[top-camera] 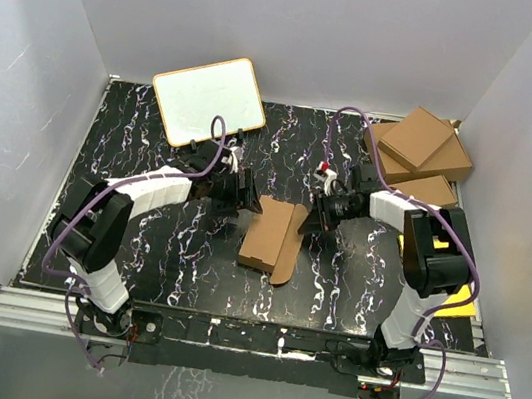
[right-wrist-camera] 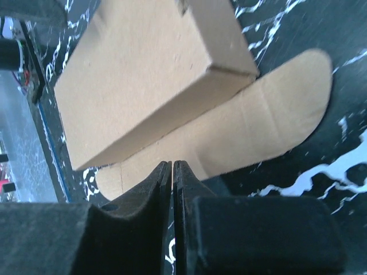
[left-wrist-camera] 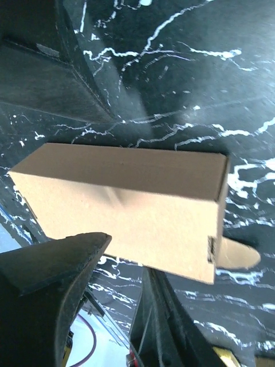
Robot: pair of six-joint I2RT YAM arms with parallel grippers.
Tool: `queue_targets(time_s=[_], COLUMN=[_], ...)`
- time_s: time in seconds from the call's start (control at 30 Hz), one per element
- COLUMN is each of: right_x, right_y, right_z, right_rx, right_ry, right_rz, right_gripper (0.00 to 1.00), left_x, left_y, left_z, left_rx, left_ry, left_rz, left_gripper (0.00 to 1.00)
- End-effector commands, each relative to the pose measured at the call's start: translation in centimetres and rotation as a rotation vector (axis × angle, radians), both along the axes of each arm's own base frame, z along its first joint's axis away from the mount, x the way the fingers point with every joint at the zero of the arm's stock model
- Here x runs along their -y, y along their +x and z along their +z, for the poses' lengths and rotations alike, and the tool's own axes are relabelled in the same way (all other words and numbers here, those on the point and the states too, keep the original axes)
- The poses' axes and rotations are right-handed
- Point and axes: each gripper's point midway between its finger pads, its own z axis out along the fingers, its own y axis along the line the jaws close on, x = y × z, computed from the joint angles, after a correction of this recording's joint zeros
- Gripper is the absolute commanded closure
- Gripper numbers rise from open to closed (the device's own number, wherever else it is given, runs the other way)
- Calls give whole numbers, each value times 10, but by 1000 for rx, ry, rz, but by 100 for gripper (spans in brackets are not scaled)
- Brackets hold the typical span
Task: Fold the paper box
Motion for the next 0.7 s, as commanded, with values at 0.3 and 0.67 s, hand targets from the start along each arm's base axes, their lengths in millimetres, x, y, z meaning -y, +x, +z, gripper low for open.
queue_targets(time_s=[0.3, 0.67], right_x=[-21, -38], right_y=[53, 52], right_z=[-8, -3], right_rx=[-43, -41], right_ry=[12, 52], right_rz=[-64, -13], right_gripper=[90, 89], left_x=[22, 28], left_y=[25, 32], left_z=[-3, -10], left_rx=[-1, -12], left_ry=[-36, -38], left_rz=[-72, -83], left_gripper=[31, 31])
